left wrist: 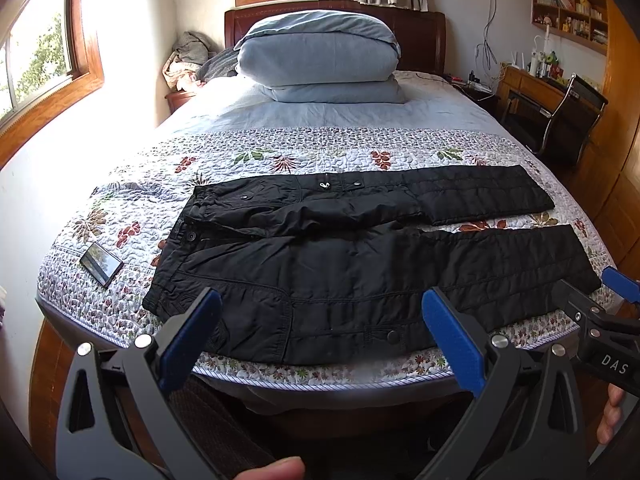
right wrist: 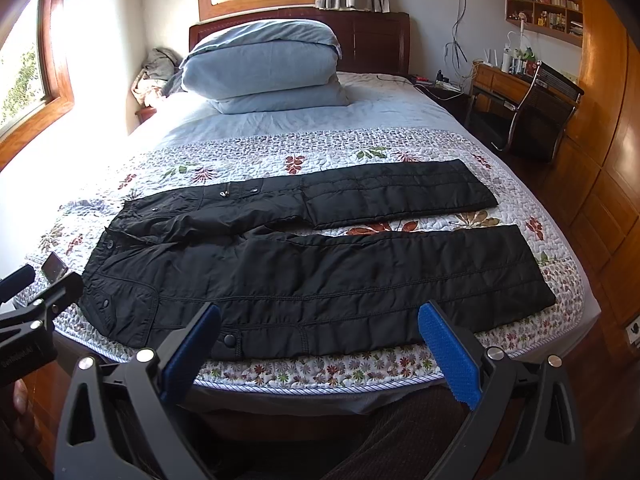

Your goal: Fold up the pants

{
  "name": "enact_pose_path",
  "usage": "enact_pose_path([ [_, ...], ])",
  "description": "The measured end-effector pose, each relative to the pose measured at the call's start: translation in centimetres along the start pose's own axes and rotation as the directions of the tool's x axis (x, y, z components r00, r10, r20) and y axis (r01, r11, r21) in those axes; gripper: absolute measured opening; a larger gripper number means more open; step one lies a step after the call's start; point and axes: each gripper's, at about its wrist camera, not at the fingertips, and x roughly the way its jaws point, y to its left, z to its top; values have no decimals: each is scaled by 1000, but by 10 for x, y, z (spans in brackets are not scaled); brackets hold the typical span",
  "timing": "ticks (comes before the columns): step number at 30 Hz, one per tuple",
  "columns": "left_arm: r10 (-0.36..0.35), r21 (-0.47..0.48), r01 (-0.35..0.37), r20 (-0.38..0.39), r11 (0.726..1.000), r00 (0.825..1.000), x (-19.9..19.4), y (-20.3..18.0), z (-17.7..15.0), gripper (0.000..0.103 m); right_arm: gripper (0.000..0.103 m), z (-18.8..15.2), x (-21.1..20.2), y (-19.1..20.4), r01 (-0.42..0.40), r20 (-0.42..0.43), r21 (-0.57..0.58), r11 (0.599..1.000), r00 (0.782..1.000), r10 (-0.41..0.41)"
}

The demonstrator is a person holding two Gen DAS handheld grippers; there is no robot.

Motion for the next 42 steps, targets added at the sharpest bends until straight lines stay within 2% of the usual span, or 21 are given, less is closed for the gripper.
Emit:
enact_pose_path([
  [42, 8, 23, -8, -7, 1000, 1000, 9, -3, 1, 100, 100, 2, 8, -1, -11, -23, 14, 1000, 1000, 12],
])
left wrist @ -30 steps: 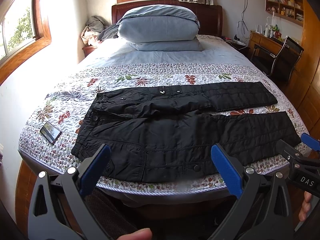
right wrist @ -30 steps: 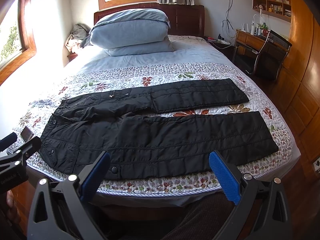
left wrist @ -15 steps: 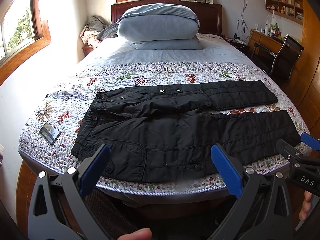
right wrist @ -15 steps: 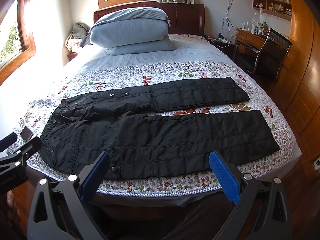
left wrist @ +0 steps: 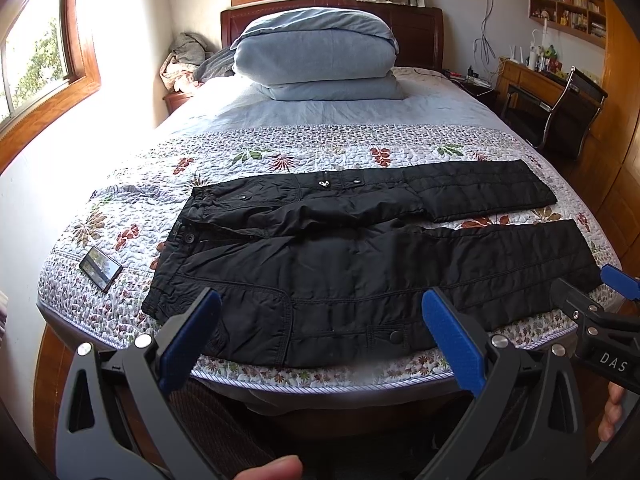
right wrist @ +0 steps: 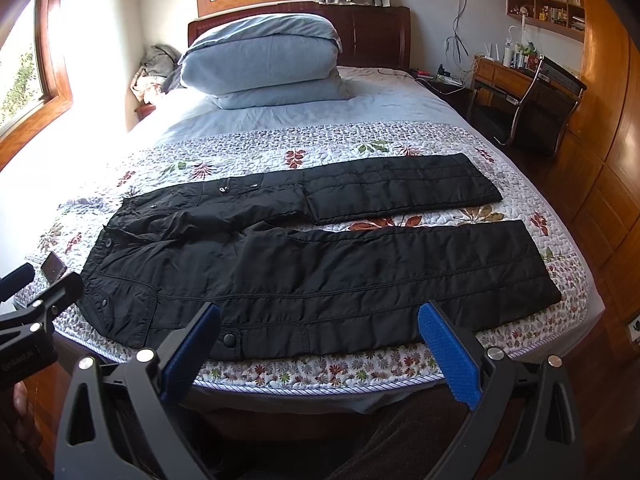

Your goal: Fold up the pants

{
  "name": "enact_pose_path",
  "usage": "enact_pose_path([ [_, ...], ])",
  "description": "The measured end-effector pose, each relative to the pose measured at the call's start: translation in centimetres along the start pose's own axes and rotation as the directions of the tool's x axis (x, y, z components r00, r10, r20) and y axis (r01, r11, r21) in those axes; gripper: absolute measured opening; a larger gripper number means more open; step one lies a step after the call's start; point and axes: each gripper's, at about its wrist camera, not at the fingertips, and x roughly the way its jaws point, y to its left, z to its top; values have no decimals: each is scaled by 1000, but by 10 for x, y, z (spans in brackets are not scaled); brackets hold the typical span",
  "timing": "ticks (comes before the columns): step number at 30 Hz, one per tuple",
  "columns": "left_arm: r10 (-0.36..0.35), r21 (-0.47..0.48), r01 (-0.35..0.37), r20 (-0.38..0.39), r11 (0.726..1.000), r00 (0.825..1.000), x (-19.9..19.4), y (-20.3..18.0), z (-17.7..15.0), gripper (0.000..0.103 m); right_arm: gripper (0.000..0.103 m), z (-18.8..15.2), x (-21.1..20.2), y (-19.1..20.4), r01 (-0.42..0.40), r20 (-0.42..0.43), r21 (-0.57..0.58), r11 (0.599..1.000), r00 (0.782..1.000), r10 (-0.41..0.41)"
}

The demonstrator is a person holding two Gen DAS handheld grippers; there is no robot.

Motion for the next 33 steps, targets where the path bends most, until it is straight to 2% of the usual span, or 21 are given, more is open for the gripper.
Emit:
enact_pose_path([
  [27, 4, 16, -4, -25, 1000, 1000, 14, -2, -1, 100, 100, -2, 14, -3, -7, -21, 14, 1000, 1000, 7],
  [30, -54, 8, 54, -56, 999, 997, 23, 2, 2, 100, 100, -1, 20, -6, -5, -26, 14, 1000, 1000, 5],
  [33, -177, -64, 170, -121, 983, 977, 47, 22, 11, 100, 100, 3, 25, -11, 6, -28, 15, 1000, 1000, -6],
])
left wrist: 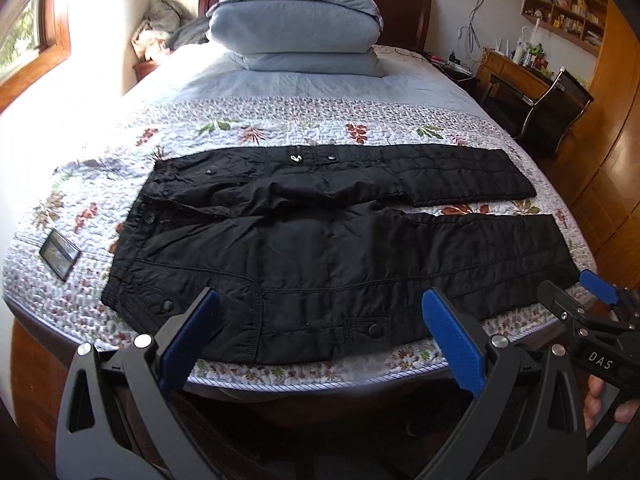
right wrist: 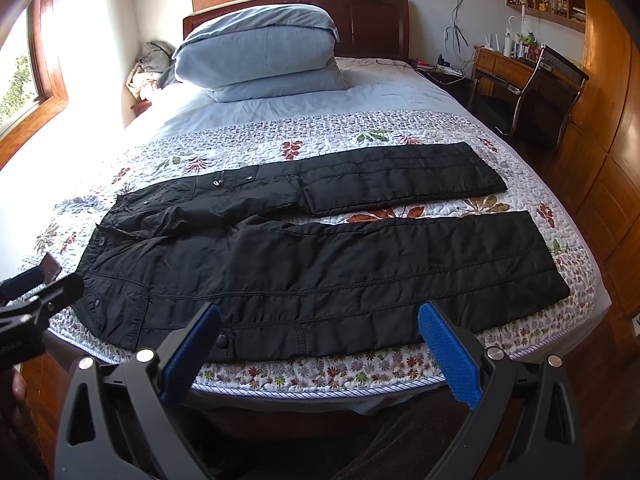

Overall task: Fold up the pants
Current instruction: 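Grasp the waistband of the black pants with the left gripper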

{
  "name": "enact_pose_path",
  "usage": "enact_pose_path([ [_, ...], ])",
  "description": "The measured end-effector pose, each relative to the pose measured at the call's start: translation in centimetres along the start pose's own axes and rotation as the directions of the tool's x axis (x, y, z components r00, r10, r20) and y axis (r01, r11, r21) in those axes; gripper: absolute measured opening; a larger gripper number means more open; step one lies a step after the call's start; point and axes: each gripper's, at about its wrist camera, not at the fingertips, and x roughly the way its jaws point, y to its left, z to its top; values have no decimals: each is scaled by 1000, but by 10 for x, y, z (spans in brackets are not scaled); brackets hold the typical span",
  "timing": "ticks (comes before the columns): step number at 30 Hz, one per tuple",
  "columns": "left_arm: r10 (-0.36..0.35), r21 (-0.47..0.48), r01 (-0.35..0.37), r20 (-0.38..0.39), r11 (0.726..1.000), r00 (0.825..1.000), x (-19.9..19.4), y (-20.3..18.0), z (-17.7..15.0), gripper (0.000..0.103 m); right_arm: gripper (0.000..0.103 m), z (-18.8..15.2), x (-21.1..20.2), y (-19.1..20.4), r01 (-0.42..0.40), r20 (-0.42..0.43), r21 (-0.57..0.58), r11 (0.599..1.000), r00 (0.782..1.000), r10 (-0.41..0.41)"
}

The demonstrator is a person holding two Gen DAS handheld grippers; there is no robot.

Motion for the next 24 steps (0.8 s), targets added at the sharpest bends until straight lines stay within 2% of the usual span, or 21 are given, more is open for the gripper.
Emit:
enact_pose_path([
  [2, -44, -58, 42, -33, 997, 999, 17, 26, 14, 100, 100, 3, 5, -5, 11, 4, 7, 1000, 1000, -11],
  [6, -36, -232, 10, -107, 973, 994, 60, 105, 57, 100, 100, 6, 20, -15, 30, -10, 17, 999, 999, -30],
  [9, -84, -394, 2, -191, 919, 978, 99, 181, 95, 100, 100, 3, 40, -22, 42, -48, 30, 999, 998, -41],
  [10, -86, -439, -23, -226, 898, 970, 115, 206, 107, 100, 100, 2, 48, -25, 45, -64, 36, 998, 997, -42],
  [14, -110, -553, -107, -344, 826, 933, 178, 288, 147, 100, 100, -4, 77, -33, 61, -131, 44, 997, 990, -55],
  [16, -109, -583, -158, -397, 797, 911, 208, 317, 160, 100, 100, -7, 91, -36, 73, -159, 44, 996, 985, -65],
  [18, -133, -595, -171, -433, 785, 891, 236, 334, 169, 100, 100, -8, 103, -38, 84, -182, 41, 996, 980, -75],
  [24, -131, -562, -214, -510, 799, 850, 300, 353, 183, 100, 100, -6, 133, -42, 119, -232, 43, 992, 967, -106],
])
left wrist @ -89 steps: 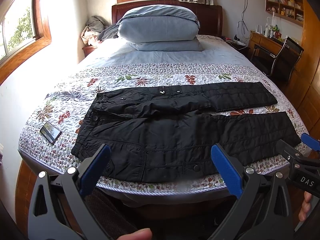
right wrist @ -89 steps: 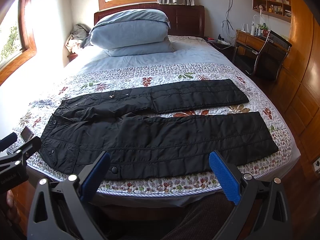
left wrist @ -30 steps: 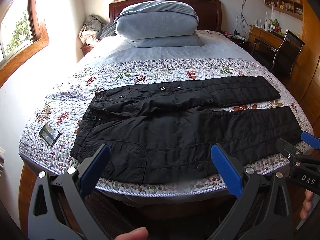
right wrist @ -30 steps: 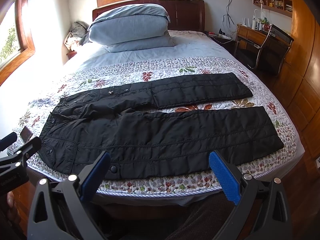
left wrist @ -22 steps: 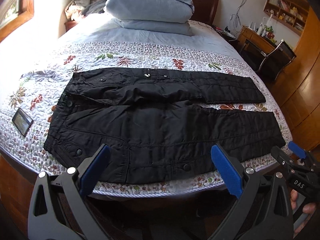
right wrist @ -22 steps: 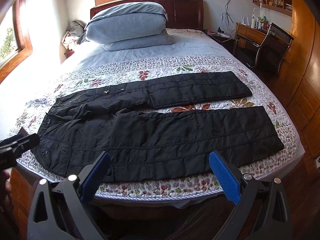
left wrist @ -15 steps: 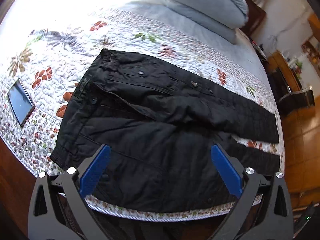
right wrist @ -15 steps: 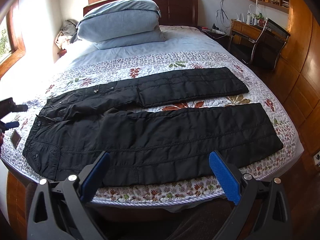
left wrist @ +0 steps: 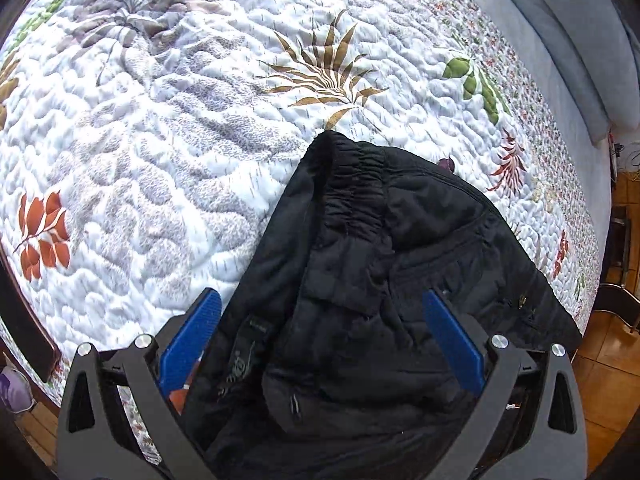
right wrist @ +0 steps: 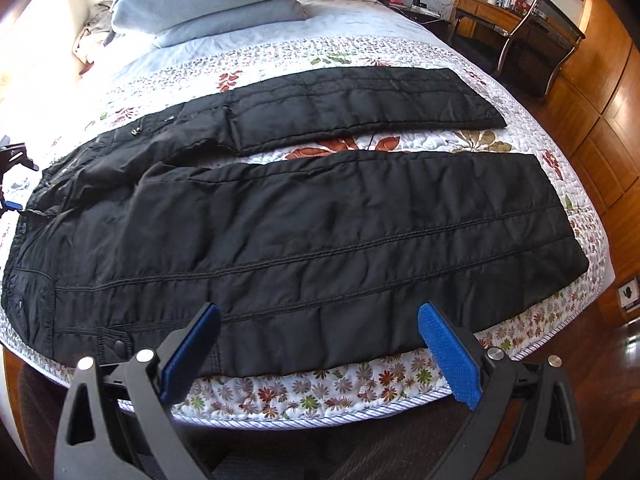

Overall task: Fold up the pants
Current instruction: 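Grasp the waistband of the black pants with the left gripper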

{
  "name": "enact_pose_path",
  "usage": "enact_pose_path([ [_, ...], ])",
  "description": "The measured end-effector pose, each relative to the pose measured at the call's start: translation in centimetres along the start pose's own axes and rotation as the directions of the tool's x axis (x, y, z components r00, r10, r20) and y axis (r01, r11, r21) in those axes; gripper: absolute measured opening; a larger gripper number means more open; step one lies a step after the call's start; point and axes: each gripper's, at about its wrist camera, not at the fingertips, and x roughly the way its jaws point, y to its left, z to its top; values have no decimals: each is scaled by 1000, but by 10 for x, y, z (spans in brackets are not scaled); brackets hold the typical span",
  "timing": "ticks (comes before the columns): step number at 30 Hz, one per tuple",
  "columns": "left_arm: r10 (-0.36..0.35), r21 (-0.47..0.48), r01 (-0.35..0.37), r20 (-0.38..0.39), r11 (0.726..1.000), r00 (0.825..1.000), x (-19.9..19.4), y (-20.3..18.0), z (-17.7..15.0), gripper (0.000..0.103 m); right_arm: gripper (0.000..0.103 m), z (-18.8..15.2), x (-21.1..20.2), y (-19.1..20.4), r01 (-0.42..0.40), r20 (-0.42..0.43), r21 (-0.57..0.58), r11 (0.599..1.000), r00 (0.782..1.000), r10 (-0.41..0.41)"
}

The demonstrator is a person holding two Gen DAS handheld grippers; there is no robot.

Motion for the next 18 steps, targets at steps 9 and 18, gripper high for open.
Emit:
enact_pose_path([
  [9, 55, 21, -55, 2, 998, 998, 23, -16, 12, 96, 100, 6, 25, 13, -22, -38, -26, 999, 999, 21],
  [18, 147, 149, -154, 55, 977, 988, 19, -63, -8, 29, 99, 15, 23, 10, -53, 11, -40, 998, 999, 53],
])
